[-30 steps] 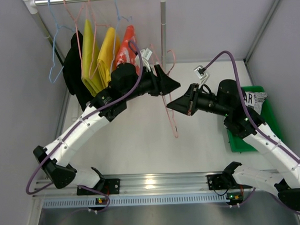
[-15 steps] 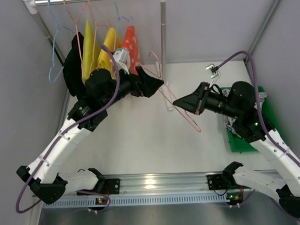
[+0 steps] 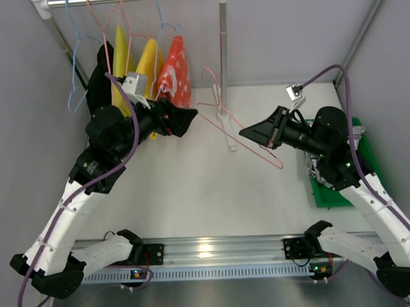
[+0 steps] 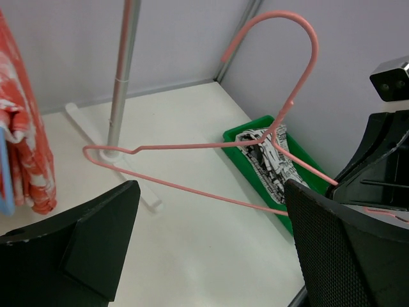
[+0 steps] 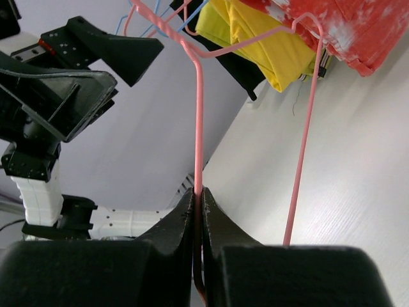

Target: Remove the trousers from the hanger

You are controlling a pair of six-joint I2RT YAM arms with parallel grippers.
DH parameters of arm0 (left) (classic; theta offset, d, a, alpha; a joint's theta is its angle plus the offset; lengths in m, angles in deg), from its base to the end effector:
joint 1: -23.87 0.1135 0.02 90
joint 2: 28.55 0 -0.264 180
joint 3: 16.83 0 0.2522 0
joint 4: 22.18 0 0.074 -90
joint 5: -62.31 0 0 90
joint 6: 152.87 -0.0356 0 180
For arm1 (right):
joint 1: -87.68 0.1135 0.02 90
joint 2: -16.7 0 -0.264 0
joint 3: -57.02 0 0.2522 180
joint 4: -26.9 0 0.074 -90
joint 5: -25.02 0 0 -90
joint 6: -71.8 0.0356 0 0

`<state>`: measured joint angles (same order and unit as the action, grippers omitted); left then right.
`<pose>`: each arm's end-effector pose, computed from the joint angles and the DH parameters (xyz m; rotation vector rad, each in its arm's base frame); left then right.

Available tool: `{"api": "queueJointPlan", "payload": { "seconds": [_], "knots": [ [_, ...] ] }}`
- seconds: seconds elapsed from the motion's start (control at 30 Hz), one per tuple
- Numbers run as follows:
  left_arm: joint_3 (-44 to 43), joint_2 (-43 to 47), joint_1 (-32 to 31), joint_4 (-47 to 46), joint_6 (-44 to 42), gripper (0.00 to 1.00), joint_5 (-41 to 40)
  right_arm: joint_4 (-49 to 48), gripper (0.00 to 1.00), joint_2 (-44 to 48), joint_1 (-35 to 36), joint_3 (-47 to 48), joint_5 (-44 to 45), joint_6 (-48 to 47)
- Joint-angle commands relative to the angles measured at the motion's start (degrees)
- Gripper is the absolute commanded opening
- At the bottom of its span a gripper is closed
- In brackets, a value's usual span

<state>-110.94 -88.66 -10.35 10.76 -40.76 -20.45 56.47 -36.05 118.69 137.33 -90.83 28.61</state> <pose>0.1685 -0.1200 0.4854 0.2740 1.5961 -0.8672 0.1546 0.1111 0.4366 -0.1438 1.7896 1.3760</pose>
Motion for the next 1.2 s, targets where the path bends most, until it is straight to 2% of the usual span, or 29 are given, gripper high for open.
{"api": "queueJointPlan", "payload": {
  "seconds": [0.0, 0.17, 0.33, 0.53, 0.73, 0.9, 1.17],
  "knots": [
    [0.55, 2.10, 1.43, -0.28, -1.63, 0.99, -1.79, -4.21, 0.00, -0.69, -1.73, 3.59, 0.45, 3.11],
    [0.20, 2.99, 3.45, 0.07, -2.85, 0.99, -4.16, -4.65, 0.00, -0.16, -4.28, 4.29, 1.85, 4.17],
    [-1.90, 3.16, 6.09, 1.30, -3.91, 0.99, -6.63, -6.14, 0.00, -2.00, -4.99, 9.73, 6.58, 1.37],
    [-4.01, 4.83, 8.20, 3.14, -6.90, 0.99, -13.04, -4.04, 0.00, -7.62, -4.90, 19.23, 13.36, -1.80],
    [-5.16, 7.73, 10.40, 3.67, -8.66, 0.99, -17.70, -4.56, 0.00, -16.04, -4.90, 30.20, 12.93, -1.20],
    [-3.50, 9.75, 11.98, 3.32, -7.87, 0.99, -19.28, -4.83, 0.00, -20.63, -4.73, 32.86, 12.13, 3.89],
    [-3.05, 9.76, 12.42, 3.14, -5.50, 0.99, -21.75, -6.58, 0.00, -29.50, -1.30, 39.80, 17.32, 3.73]
  ]
}}
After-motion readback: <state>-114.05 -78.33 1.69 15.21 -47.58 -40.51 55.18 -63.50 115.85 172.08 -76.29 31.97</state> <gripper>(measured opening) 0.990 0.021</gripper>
